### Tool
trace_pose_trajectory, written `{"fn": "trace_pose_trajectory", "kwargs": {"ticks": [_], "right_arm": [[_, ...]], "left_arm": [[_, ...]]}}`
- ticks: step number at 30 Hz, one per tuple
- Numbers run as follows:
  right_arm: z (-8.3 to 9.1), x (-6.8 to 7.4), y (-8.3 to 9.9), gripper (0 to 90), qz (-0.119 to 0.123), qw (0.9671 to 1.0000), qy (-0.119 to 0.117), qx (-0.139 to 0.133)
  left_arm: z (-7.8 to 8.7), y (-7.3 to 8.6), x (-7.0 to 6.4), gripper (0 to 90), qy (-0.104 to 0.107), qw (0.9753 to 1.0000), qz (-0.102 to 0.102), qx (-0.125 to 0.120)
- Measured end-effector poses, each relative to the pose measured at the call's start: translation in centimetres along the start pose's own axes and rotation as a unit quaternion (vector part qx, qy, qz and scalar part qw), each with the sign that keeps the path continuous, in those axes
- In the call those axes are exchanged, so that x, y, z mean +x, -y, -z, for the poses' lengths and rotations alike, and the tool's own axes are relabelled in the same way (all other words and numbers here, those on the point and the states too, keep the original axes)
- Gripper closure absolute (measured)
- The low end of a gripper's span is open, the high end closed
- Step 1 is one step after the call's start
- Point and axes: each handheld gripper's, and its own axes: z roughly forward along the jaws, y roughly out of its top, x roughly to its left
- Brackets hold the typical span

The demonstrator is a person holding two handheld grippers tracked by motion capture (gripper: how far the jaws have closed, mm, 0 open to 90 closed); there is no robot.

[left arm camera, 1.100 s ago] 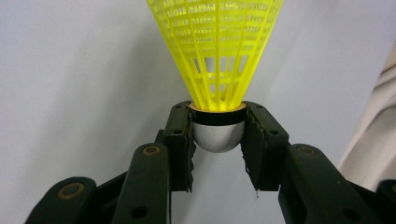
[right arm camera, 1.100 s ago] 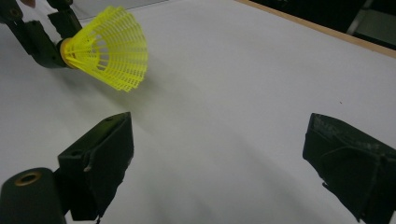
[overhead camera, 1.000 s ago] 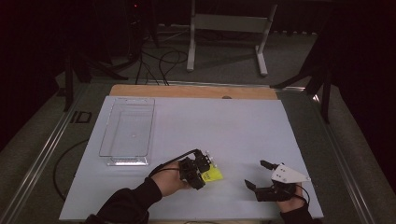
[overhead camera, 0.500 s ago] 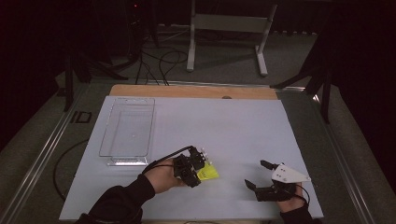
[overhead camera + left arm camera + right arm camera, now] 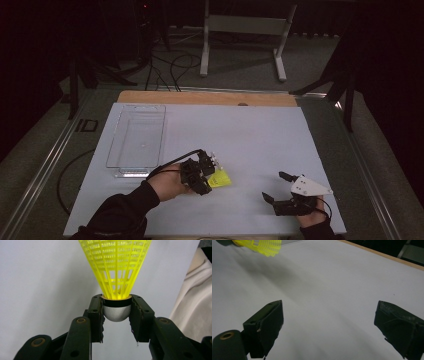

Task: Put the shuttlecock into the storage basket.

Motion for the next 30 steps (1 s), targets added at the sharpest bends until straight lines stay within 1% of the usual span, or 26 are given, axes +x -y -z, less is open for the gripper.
{"fn": "trace_pose_trajectory", "kwargs": {"ticks": [4, 5, 6, 7, 10, 11, 12, 13, 16, 17, 19, 21, 22, 24, 26, 27, 28, 30], "right_arm": [[0.0, 0.0, -0.1, 9.1, 0.002, 1.0000, 0.000, -0.001], [0.0, 0.0, -0.1, 9.1, 0.002, 1.0000, 0.000, -0.002], [0.0, 0.0, -0.1, 9.1, 0.003, 1.0000, 0.000, -0.002], [0.0, 0.0, -0.1, 9.1, 0.002, 1.0000, -0.001, -0.001], [0.0, 0.0, -0.1, 9.1, 0.002, 1.0000, -0.001, -0.001], [0.0, 0.0, -0.1, 9.1, 0.002, 1.0000, -0.001, -0.001], [0.0, 0.0, 0.0, 9.1, 0.002, 1.0000, -0.001, -0.001], [0.0, 0.0, 0.0, 9.0, 0.002, 1.0000, -0.001, -0.001], [-0.1, 0.0, -0.1, 9.1, 0.003, 1.0000, -0.001, -0.001], [-0.1, 0.0, -0.1, 9.0, 0.004, 1.0000, -0.001, -0.002], [-0.1, 0.0, -0.1, 9.1, 0.002, 1.0000, -0.001, -0.002], [-0.1, 0.0, 0.0, 9.0, 0.003, 1.0000, -0.002, -0.001], [-0.1, 0.0, 0.0, 9.1, 0.003, 1.0000, -0.002, -0.001], [-0.1, 0.0, 0.0, 9.1, 0.003, 1.0000, -0.002, -0.001], [-0.1, 0.0, 0.0, 9.0, 0.002, 1.0000, -0.002, -0.001], [-0.1, 0.0, 0.0, 9.0, 0.000, 1.0000, -0.002, 0.000], [-0.1, 0.0, 0.0, 9.1, 0.002, 1.0000, -0.001, 0.000], [-0.1, 0.0, 0.0, 9.0, 0.001, 1.0000, -0.002, 0.001]], "left_arm": [[0.3, 0.2, 0.3, 65.9, -0.005, 1.0000, -0.005, 0.007], [0.5, 0.3, 0.4, 65.9, -0.002, 0.9999, -0.010, 0.007], [0.6, 0.4, 0.5, 66.0, 0.002, 1.0000, -0.008, 0.004], [0.8, 0.4, 0.5, 65.9, 0.000, 0.9999, -0.014, 0.007], [1.3, 0.8, 0.9, 65.9, -0.002, 0.9998, -0.017, 0.004], [1.6, 0.9, 1.1, 65.9, -0.006, 0.9999, -0.013, 0.003], [1.8, 1.1, 1.3, 65.9, -0.004, 0.9999, -0.013, 0.002], [2.0, 1.2, 1.5, 65.9, 0.003, 1.0000, -0.009, 0.000], [2.4, 1.5, 1.7, 65.9, -0.003, 0.9999, -0.010, 0.001], [2.8, 1.7, 2.0, 65.9, -0.004, 1.0000, -0.005, -0.002], [3.3, 1.9, 2.2, 65.9, -0.007, 0.9999, -0.008, -0.002], [3.8, 2.0, 2.4, 65.9, -0.004, 1.0000, -0.006, -0.006], [4.1, 2.0, 2.5, 65.9, -0.007, 0.9999, -0.009, -0.005], [4.6, 2.2, 2.7, 65.9, -0.005, 0.9999, -0.003, -0.011], [5.0, 2.3, 2.8, 65.9, -0.010, 0.9999, -0.005, -0.011], [5.4, 2.4, 3.1, 65.9, -0.007, 0.9999, 0.001, -0.015], [5.7, 2.5, 3.2, 65.9, -0.009, 0.9998, 0.001, -0.017], [6.2, 2.7, 3.5, 65.9, -0.007, 0.9997, 0.008, -0.022]]}}
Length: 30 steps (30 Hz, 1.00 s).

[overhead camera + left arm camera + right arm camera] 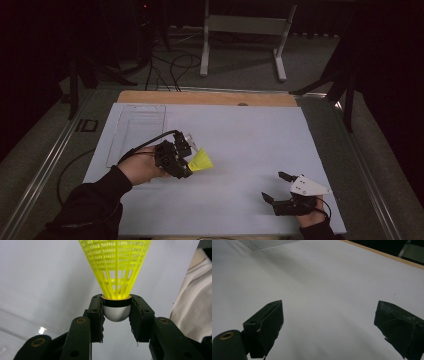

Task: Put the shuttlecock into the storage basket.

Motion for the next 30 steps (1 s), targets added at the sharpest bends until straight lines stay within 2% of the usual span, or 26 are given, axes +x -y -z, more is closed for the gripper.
{"fn": "trace_pose_trajectory", "kwargs": {"ticks": [8, 9, 11, 19, 26, 30], "right_arm": [[-0.1, 0.0, 0.0, 9.0, -0.001, 1.0000, 0.000, -0.001], [-0.1, 0.0, 0.0, 9.1, -0.002, 1.0000, -0.001, -0.001], [0.0, 0.0, 0.0, 9.1, 0.000, 1.0000, 0.001, 0.000], [-0.1, 0.1, 0.0, 9.0, -0.003, 1.0000, 0.001, -0.001], [-0.2, 0.1, 0.0, 9.0, -0.001, 1.0000, 0.001, 0.001], [-0.2, 0.2, -0.1, 9.1, 0.004, 1.0000, 0.002, 0.001]], "left_arm": [[1.8, 0.8, 1.2, 65.9, -0.009, 0.9997, 0.016, -0.014], [2.0, 0.9, 1.2, 65.9, -0.013, 0.9998, 0.010, -0.012], [2.4, 1.1, 1.5, 65.9, -0.011, 0.9997, 0.018, -0.014], [4.3, 2.5, 2.6, 65.9, -0.034, 0.9985, 0.035, -0.024], [6.2, 4.0, 3.9, 65.9, -0.055, 0.9957, 0.064, -0.039], [7.0, 5.0, 4.7, 65.9, -0.064, 0.9941, 0.079, -0.039]]}}
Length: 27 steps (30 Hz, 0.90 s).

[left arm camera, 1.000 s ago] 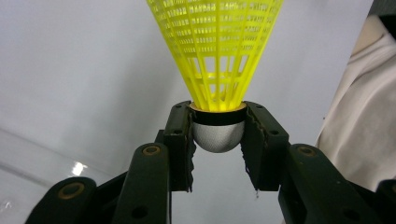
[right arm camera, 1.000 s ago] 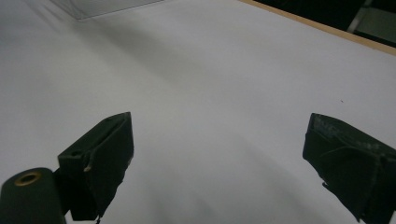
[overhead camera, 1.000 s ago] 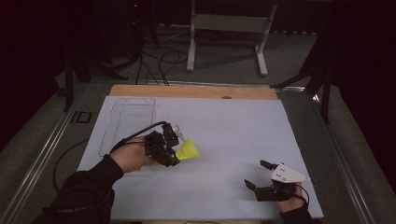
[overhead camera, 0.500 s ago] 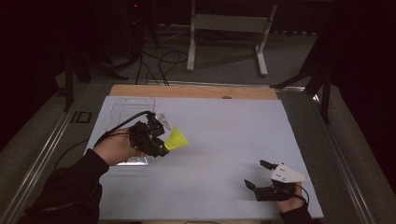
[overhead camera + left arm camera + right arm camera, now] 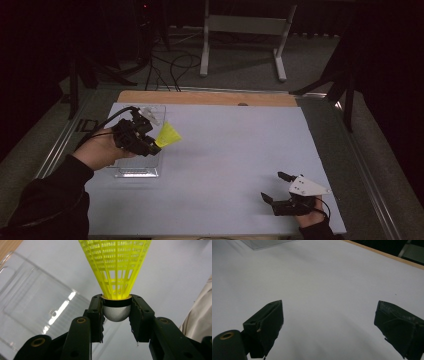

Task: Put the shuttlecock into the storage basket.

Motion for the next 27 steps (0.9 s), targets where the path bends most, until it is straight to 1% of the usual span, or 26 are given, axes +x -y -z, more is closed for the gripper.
{"fn": "trace_pose_trajectory", "kwargs": {"ticks": [2, 6, 7, 8, 12, 16, 23, 25, 27], "right_arm": [[0.0, 0.0, 0.0, 9.1, -0.001, 1.0000, -0.001, 0.000], [-0.1, 0.1, 0.0, 9.0, 0.000, 1.0000, -0.002, 0.001], [-0.1, 0.1, 0.0, 9.0, -0.002, 1.0000, -0.001, 0.001], [-0.1, 0.1, 0.0, 9.1, -0.003, 1.0000, -0.002, 0.001], [-0.2, 0.0, 0.0, 9.1, -0.001, 1.0000, -0.003, 0.001], [-0.1, 0.1, 0.0, 9.0, -0.002, 1.0000, -0.004, 0.000], [-0.1, 0.1, 0.0, 9.0, -0.004, 1.0000, -0.004, 0.001], [-0.2, 0.1, 0.0, 9.1, -0.005, 1.0000, -0.004, 0.001], [-0.2, 0.1, 0.0, 9.0, -0.003, 1.0000, -0.003, 0.001]], "left_arm": [[0.3, 0.3, 0.6, 65.9, -0.003, 0.9999, 0.012, -0.003], [0.8, 1.1, 1.5, 65.9, -0.012, 0.9996, 0.026, 0.000], [0.9, 1.2, 1.7, 65.9, -0.018, 0.9995, 0.028, 0.001], [1.0, 1.4, 1.9, 65.9, -0.020, 0.9992, 0.035, 0.001], [1.5, 2.1, 2.7, 65.9, -0.027, 0.9985, 0.047, -0.001], [1.9, 2.8, 3.5, 65.9, -0.037, 0.9974, 0.062, -0.001], [2.3, 4.2, 5.0, 65.9, -0.046, 0.9949, 0.090, 0.000], [2.6, 4.6, 5.3, 65.9, -0.046, 0.9941, 0.098, -0.006], [2.8, 4.9, 5.4, 65.9, -0.051, 0.9936, 0.101, -0.007]]}}
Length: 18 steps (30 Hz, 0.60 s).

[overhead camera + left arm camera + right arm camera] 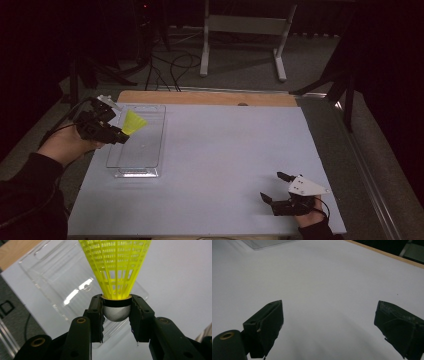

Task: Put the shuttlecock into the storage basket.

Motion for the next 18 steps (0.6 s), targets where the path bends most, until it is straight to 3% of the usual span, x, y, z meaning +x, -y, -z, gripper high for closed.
{"fn": "trace_pose_trajectory", "kwargs": {"ticks": [9, 11, 18], "right_arm": [[0.0, 0.1, 0.0, 9.0, 0.001, 1.0000, 0.000, 0.001], [0.0, 0.1, 0.0, 9.0, 0.001, 1.0000, 0.000, 0.002], [0.0, 0.1, 0.0, 9.0, 0.001, 1.0000, 0.000, 0.004]], "left_arm": [[-0.2, 1.6, 1.1, 65.9, -0.014, 0.9994, 0.030, -0.005], [-0.8, 2.2, 1.5, 65.9, -0.013, 0.9987, 0.049, -0.006], [-2.6, 3.4, 1.7, 65.8, -0.013, 0.9977, 0.066, 0.000]]}}
